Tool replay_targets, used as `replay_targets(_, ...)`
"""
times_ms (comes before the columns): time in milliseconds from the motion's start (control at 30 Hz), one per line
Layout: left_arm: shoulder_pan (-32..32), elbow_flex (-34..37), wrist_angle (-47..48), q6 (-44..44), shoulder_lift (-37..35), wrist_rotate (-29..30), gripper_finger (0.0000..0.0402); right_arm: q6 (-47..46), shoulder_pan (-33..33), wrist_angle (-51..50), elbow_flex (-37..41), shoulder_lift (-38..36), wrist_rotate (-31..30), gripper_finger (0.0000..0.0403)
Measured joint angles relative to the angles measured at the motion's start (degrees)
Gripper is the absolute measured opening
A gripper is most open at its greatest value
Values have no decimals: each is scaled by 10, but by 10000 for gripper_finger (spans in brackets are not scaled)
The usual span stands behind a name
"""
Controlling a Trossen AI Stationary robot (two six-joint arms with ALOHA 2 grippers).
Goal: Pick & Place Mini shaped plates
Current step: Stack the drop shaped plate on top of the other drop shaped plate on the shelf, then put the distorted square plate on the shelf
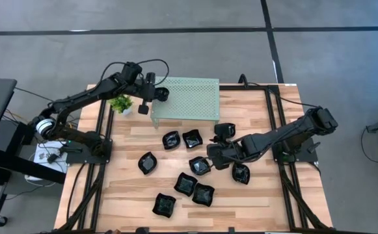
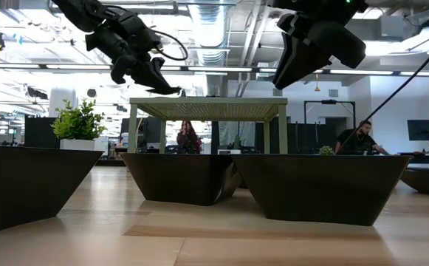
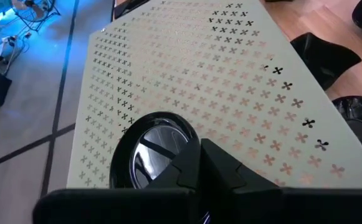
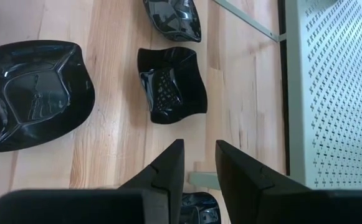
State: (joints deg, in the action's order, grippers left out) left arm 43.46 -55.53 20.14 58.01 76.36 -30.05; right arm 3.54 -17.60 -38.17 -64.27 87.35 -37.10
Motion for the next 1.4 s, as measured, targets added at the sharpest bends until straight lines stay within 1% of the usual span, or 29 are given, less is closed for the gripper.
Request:
replay_targets(167,0,0,4,-7,3,0,8,-1,0,1,0,0,0,85)
replay_targets(333,0,0,3,-45,10,12,14,-1,0,1,0,0,0,85)
replay_targets(433,0,0,3,-47,11,25,19,-1,0,2,0,0,0,85)
replay_targets(600,0,0,2,-47,12,28,27,-1,-1,3,0,0,2,85)
replay_targets(867,-13,0,-4,-54,12,29,57,-1,-1,3,0,0,3,85)
replay_targets(1000,-31,0,-30,-54,-3,38,76,-1,-1,3,0,0,3,85)
replay_targets(1067,-49,0,-55,-62,-24,40,82,-1,-3,5,0,0,3,85)
replay_targets(1133,-77,0,-73,-92,-51,40,85,-9,-4,6,0,0,3,85)
replay_targets(1267,-155,0,-79,-209,-101,37,86,-45,-4,15,0,0,25,85)
replay_targets(1333,-201,0,-78,-273,-115,33,86,-54,-1,22,0,0,27,85)
replay_targets(1400,-250,0,-78,-314,-119,28,86,-55,4,33,0,0,27,85)
